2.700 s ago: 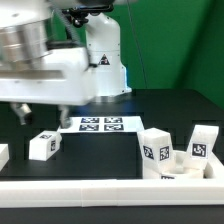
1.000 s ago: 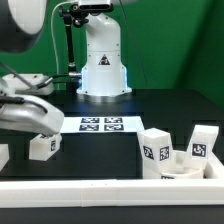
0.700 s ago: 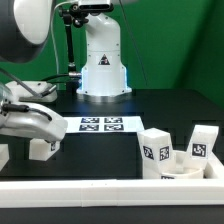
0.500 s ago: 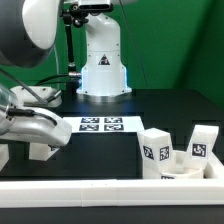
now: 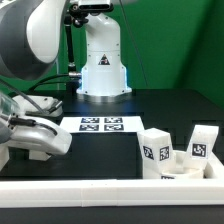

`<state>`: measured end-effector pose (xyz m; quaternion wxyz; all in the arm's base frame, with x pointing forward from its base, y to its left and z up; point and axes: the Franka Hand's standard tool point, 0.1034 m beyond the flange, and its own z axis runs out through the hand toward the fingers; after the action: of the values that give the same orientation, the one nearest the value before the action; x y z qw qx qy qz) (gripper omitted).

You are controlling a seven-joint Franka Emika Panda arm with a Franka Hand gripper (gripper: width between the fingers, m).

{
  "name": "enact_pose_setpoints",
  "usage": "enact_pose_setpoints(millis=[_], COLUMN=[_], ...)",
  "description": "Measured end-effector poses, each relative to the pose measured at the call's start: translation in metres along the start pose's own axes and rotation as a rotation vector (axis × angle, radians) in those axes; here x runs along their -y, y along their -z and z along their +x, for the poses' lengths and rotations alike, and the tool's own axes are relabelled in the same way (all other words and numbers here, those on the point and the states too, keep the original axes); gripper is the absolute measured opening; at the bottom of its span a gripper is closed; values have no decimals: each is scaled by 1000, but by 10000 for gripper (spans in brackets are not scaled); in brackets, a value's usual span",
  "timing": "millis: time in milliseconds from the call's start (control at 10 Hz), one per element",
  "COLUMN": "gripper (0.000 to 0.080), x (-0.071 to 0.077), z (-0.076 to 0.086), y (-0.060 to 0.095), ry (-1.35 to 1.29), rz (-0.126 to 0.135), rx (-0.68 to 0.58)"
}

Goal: Assemble stool

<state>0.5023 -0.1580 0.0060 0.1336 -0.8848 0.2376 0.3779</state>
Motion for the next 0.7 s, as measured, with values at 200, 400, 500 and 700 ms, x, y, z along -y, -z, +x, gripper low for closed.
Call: enact_pose_setpoints(millis=[200, 400, 500, 700], gripper=[337, 337, 337, 337], x=[-1, -1, -1, -1], z=[0, 0, 0, 0], y=[0, 0, 0, 0], ry=[-2, -2, -2, -3], rz=[1, 1, 1, 1], rx=[0, 0, 0, 0])
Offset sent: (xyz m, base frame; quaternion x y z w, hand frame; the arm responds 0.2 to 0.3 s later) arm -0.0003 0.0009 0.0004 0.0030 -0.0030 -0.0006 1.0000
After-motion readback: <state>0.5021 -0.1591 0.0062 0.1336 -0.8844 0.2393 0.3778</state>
